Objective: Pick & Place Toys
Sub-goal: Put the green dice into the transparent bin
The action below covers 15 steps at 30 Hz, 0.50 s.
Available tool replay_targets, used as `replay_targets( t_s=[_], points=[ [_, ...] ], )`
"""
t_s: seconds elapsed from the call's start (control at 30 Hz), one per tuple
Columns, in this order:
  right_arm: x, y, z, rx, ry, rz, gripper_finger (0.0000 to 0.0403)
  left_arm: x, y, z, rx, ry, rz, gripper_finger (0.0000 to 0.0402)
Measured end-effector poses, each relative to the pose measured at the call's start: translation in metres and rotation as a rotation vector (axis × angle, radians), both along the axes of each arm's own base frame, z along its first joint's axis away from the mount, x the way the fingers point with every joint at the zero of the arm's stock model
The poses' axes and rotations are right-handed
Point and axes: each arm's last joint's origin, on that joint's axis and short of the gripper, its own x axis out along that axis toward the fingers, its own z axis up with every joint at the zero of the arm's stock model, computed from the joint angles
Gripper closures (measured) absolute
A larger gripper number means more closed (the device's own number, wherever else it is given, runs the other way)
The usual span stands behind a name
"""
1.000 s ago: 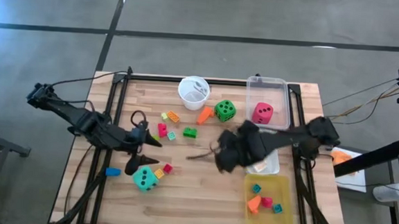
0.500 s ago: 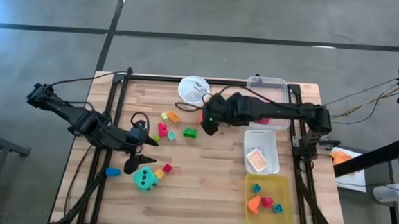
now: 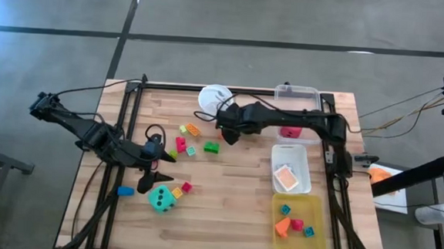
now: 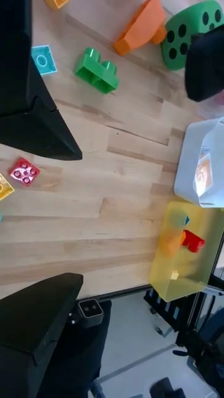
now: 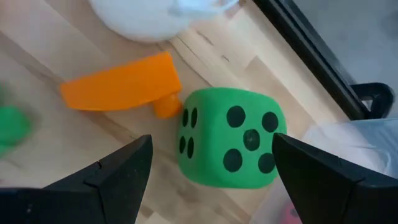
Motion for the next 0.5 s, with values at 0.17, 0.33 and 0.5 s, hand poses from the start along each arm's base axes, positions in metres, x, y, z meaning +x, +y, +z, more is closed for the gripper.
replay_targets(
  t_s=[0.17,0.33,0.5],
  points=[
    [0.004,-0.006,-0.016,-0.018,0.046,-0.015,0.0078,-0.001,0.000,-0.001,0.000,0.012,0.003,0.0087],
    [0.005,-0.011,-0.023,-0.021,0.071,-0.022,0.0078,-0.001,0.000,-0.001,0.001,0.012,0.003,0.0087],
    [0.005,-0.015,-0.033,-0.035,0.114,-0.025,0.0078,-0.001,0.000,-0.001,0.001,0.012,0.003,0.0087]
  ],
)
